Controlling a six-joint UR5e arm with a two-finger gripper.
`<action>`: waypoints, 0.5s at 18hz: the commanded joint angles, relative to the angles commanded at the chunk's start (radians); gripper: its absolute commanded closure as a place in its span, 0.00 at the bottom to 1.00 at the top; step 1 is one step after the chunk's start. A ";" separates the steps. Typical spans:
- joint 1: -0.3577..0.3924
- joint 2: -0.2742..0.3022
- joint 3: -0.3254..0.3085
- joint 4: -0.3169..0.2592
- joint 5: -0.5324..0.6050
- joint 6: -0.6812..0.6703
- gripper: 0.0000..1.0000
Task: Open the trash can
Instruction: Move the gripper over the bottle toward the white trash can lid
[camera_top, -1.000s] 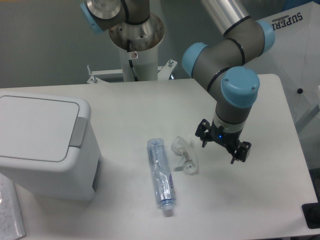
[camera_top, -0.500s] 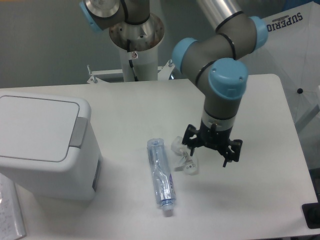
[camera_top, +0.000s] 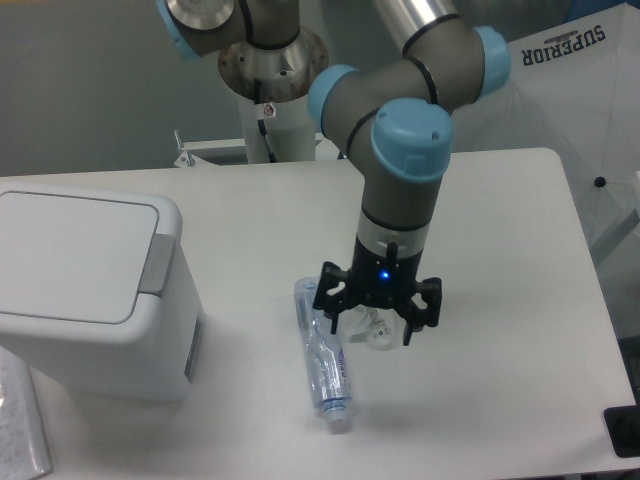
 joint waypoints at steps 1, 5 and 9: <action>-0.002 0.017 0.002 0.002 -0.009 -0.011 0.00; -0.038 0.064 0.028 0.002 -0.098 -0.049 0.00; -0.123 0.120 0.006 -0.009 -0.098 -0.074 0.00</action>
